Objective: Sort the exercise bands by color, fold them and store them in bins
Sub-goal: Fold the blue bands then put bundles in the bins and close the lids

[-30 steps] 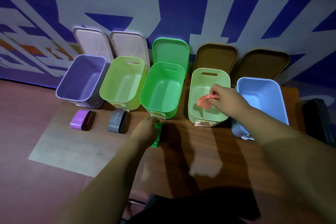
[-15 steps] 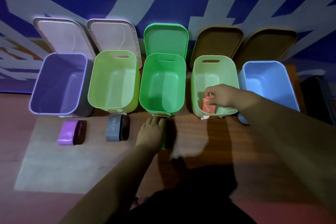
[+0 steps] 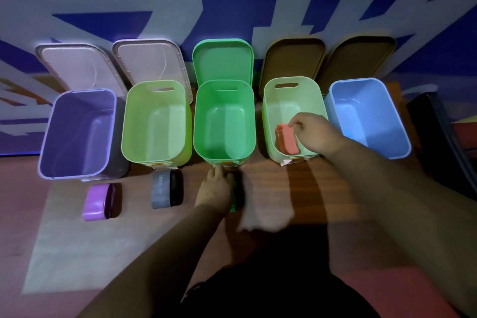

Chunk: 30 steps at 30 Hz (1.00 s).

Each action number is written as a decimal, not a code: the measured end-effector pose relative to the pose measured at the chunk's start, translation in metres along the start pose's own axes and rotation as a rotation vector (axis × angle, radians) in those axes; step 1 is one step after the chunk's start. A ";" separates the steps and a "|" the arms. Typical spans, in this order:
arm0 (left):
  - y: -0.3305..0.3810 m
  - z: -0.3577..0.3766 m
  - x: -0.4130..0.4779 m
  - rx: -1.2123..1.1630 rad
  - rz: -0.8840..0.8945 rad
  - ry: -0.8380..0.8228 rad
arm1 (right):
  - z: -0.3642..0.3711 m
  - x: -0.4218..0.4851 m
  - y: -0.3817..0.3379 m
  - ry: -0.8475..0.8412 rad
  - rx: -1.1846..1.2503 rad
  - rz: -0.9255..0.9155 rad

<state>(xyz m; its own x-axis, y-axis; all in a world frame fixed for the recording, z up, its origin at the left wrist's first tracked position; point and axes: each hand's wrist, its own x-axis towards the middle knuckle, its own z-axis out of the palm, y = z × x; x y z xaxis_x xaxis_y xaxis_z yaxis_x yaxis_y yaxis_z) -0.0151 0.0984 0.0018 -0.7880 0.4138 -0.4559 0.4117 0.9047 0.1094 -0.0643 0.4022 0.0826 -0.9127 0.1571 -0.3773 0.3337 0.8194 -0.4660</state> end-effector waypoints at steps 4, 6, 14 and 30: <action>0.005 -0.007 -0.003 -0.101 -0.034 -0.097 | -0.007 -0.020 -0.002 0.094 0.081 -0.071; 0.010 -0.019 -0.010 -0.178 -0.018 -0.089 | -0.009 -0.029 -0.004 0.111 0.122 -0.139; 0.057 -0.097 -0.047 -1.378 -0.048 0.113 | -0.017 -0.073 -0.016 -0.344 0.382 -0.302; 0.045 -0.083 -0.074 -1.872 -0.167 0.242 | -0.017 -0.068 -0.075 -0.145 0.277 -0.364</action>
<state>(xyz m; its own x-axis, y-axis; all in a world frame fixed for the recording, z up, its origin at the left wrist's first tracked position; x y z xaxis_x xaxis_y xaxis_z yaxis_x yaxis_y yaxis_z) 0.0238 0.1165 0.1134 -0.8687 0.1753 -0.4632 -0.4925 -0.2062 0.8455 -0.0312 0.3391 0.1568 -0.9462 -0.2077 -0.2482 0.0665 0.6258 -0.7771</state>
